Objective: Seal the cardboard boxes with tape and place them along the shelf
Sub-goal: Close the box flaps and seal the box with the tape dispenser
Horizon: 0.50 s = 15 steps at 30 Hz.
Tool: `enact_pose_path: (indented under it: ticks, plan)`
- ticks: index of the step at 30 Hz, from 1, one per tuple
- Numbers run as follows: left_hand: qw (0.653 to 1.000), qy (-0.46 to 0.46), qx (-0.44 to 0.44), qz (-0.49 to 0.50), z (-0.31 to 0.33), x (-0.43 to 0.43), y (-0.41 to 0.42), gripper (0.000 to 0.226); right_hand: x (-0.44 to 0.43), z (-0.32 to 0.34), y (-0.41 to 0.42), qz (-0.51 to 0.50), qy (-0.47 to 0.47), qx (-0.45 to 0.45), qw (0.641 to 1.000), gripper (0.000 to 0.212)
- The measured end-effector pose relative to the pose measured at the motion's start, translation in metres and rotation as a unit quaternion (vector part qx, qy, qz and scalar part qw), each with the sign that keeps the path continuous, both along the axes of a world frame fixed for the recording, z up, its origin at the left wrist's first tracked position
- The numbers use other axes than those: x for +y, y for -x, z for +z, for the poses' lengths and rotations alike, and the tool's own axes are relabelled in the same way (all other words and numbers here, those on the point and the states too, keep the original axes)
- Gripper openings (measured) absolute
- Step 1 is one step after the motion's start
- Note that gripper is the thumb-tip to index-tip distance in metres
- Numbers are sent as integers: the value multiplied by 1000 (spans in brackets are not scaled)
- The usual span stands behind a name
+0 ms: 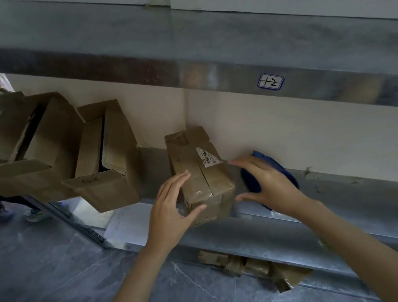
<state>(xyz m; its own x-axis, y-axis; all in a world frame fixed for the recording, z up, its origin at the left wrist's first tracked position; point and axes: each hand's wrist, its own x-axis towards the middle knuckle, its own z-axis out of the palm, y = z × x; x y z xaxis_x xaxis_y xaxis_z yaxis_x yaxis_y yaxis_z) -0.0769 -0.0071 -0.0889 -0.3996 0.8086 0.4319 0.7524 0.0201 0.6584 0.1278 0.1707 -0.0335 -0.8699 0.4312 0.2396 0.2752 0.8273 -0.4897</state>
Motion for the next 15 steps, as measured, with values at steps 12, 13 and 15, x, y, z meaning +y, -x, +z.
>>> enact_pose_path:
  ticks: [12,13,15]
  plan:
    - [1000,6,31,-1,7,1,6,68,-4,-9,31,46,42,6,998,72]
    - [1000,7,27,2,7,0,4,68,-4,-8,31,45,44,4,998,72]
    - [999,9,26,17,6,0,1,68,-4,-8,31,41,48,2,998,75]
